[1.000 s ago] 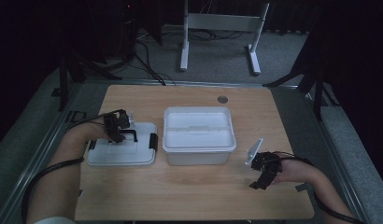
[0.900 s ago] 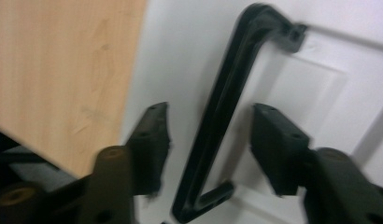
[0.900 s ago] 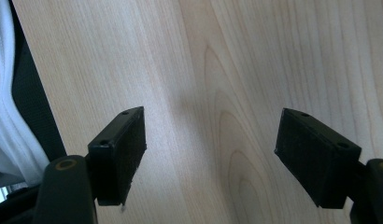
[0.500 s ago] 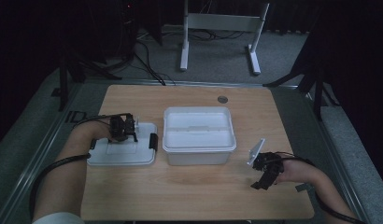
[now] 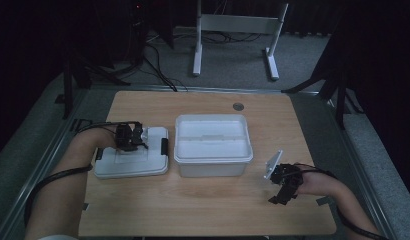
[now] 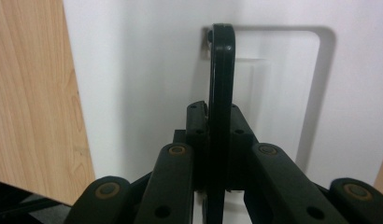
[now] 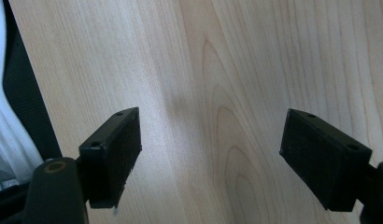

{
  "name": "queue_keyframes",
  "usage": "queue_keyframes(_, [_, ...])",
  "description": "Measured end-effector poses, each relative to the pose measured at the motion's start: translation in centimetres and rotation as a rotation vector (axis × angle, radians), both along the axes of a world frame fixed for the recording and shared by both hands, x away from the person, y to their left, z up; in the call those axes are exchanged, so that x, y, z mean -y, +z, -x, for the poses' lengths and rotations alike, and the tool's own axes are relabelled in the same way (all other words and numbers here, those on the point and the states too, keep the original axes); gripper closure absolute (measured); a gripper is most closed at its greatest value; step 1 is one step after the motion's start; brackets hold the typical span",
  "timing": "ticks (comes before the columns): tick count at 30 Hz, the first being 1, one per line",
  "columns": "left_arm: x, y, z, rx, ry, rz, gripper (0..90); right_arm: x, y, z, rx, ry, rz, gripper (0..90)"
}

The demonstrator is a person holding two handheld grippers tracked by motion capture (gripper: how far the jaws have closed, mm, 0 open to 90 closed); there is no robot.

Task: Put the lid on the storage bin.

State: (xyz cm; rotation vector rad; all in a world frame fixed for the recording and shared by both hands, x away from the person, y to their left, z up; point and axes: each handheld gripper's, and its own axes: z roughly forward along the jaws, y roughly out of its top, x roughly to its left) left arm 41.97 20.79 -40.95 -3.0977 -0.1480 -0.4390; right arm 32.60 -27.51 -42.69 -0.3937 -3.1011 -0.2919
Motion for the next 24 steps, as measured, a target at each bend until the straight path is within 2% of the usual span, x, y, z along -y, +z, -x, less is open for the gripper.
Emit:
queue_keyframes(7, [-0.3, 2.5, 0.8, 0.000, 0.016, -0.012, 83.8, 0.0, 0.2, 0.1, 0.004, 0.003, -0.007, 19.8])
queue_keyframes(11, [-0.3, 4.6, 1.3, 0.040, 0.021, -0.023, 83.7, 0.1, 0.2, 0.2, 0.001, -0.003, 0.001, 19.9])
queue_keyframes(16, [-0.1, 7.5, 1.7, 0.105, 0.035, 0.027, 83.8, 0.0, 0.2, 0.2, 0.004, -0.002, -0.007, 19.9])
queue_keyframes(24, [1.2, 11.1, 2.3, 0.138, 0.025, 0.069, 83.9, 0.0, 0.3, 0.3, 0.009, 0.002, 0.000, 19.9])
